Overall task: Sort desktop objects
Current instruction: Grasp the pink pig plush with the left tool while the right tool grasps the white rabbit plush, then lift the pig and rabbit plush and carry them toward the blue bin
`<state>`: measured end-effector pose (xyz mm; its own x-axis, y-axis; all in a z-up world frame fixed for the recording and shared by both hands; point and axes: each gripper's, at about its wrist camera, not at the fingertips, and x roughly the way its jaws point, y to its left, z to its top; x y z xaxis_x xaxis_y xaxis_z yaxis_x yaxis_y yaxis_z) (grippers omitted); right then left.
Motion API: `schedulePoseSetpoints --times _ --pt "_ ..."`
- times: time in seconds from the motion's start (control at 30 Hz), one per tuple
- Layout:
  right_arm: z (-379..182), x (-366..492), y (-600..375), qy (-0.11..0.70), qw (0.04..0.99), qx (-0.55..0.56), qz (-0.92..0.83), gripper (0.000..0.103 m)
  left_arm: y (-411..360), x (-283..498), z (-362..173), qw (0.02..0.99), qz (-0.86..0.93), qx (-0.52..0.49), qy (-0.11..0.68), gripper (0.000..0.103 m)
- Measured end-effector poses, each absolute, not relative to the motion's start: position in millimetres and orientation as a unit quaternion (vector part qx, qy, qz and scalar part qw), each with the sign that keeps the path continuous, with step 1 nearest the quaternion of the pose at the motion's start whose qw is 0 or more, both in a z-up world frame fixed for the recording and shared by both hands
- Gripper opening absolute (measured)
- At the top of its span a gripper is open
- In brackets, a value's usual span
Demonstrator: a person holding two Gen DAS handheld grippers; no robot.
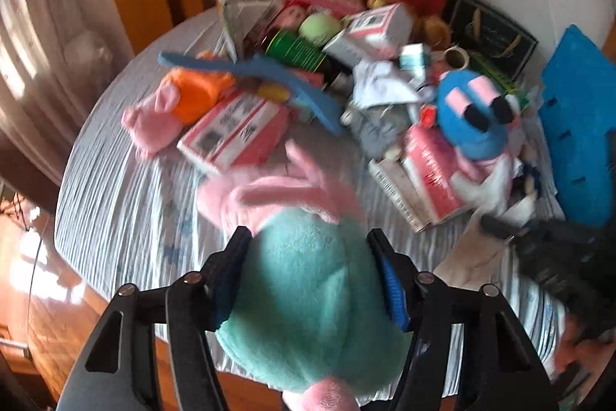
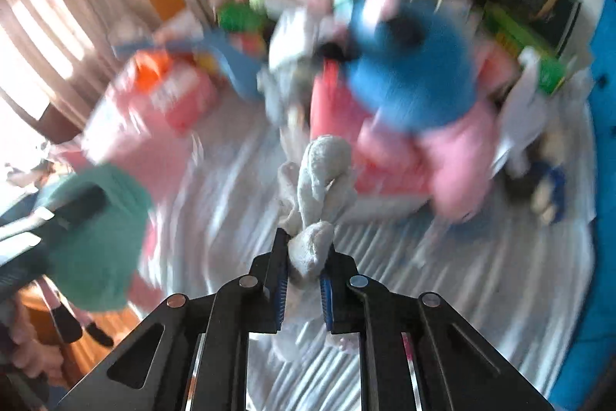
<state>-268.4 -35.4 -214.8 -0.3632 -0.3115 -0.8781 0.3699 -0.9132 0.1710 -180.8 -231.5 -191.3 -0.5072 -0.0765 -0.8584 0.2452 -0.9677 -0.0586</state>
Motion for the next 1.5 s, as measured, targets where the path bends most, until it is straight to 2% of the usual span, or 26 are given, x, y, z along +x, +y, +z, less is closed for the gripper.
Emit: schedulePoseSetpoints --times 0.03,0.07,0.1,0.23,0.27,0.3,0.37,0.47,0.53,0.6,0.7,0.73,0.77,0.8,0.87,0.9,0.93,0.97,1.0,1.07,1.27,1.5 --pt "-200.2 -268.1 -29.1 0.031 0.216 0.510 -0.832 0.014 -230.1 -183.0 -189.8 0.090 -0.865 0.486 0.085 0.055" --pt "-186.1 -268.4 -22.0 0.025 0.212 0.496 -0.842 0.014 -228.9 -187.0 -189.7 0.085 -0.866 0.486 0.083 0.048" --pt "-177.1 -270.1 -18.5 0.021 0.208 0.487 -0.848 0.014 -227.7 -189.6 -190.5 0.081 -0.864 0.489 0.085 0.033" --pt "-144.2 -277.1 -2.8 0.027 0.178 0.451 -0.874 0.014 -229.8 -199.2 -202.3 0.071 -0.850 0.514 0.094 0.031" --pt "-143.1 -279.6 2.5 0.026 0.170 0.453 -0.875 0.014 -231.3 -199.7 -206.8 0.070 -0.844 0.523 0.095 0.034" --pt "-143.0 -280.6 6.3 0.025 0.165 0.456 -0.874 0.014 -233.6 -200.3 -213.4 0.069 -0.835 0.537 0.096 0.043" --pt "-154.0 -279.7 17.7 0.024 0.154 0.468 -0.870 0.014 -237.7 -198.3 -225.0 0.070 -0.821 0.558 0.103 0.054" --pt "-176.2 -275.8 32.2 0.006 0.157 0.495 -0.855 0.014 -237.6 -190.8 -235.4 0.065 -0.801 0.585 0.112 0.055" --pt "-186.5 -271.5 38.6 0.002 0.162 0.505 -0.848 0.014 -232.0 -182.3 -238.1 0.065 -0.791 0.601 0.096 0.062" --pt "-196.4 -272.6 41.5 -0.004 0.166 0.513 -0.842 0.014 -228.4 -178.6 -243.7 0.067 -0.781 0.614 0.089 0.074" --pt "-211.8 -276.7 45.0 -0.008 0.166 0.529 -0.832 0.014 -228.2 -192.8 -264.1 0.082 -0.759 0.638 0.096 0.075" --pt "-215.6 -277.1 45.9 -0.009 0.166 0.533 -0.830 0.014 -228.4 -197.8 -272.2 0.084 -0.750 0.648 0.101 0.078" --pt "-219.0 -277.3 46.1 -0.012 0.168 0.536 -0.827 0.014 -228.5 -201.9 -280.0 0.090 -0.740 0.658 0.107 0.087" --pt "-221.6 -277.7 46.2 -0.011 0.170 0.539 -0.825 0.014 -229.0 -204.5 -284.8 0.091 -0.734 0.662 0.119 0.091" --pt "-225.3 -278.5 45.2 -0.006 0.172 0.543 -0.822 0.014 -225.0 -209.3 -292.6 0.072 -0.726 0.671 0.134 0.093" --pt "-226.5 -279.6 44.7 -0.004 0.172 0.545 -0.821 0.014 -221.7 -212.2 -300.5 0.064 -0.719 0.677 0.139 0.098" --pt "-228.6 -281.3 43.9 -0.003 0.174 0.548 -0.818 0.014 -220.5 -212.9 -304.8 0.064 -0.715 0.680 0.145 0.098" --pt "-230.3 -283.0 42.9 -0.002 0.175 0.549 -0.817 0.014 -219.5 -213.0 -307.9 0.059 -0.714 0.679 0.157 0.095" --pt "-230.7 -283.3 42.3 0.000 0.175 0.550 -0.817 0.014 -218.2 -211.3 -306.0 0.056 -0.721 0.671 0.167 0.077" --pt "-228.0 -283.9 41.4 0.003 0.177 0.546 -0.819 0.014 -214.1 -206.9 -294.2 0.054 -0.735 0.654 0.169 0.067" --pt "-190.4 -284.4 44.8 0.008 0.172 0.501 -0.848 0.014 -202.5 -188.6 -229.1 0.080 -0.811 0.566 0.125 0.063" --pt "-101.3 -272.8 63.7 -0.004 0.155 0.410 -0.899 0.014 -175.8 -184.1 -122.2 0.072 -0.898 0.430 0.065 0.063"
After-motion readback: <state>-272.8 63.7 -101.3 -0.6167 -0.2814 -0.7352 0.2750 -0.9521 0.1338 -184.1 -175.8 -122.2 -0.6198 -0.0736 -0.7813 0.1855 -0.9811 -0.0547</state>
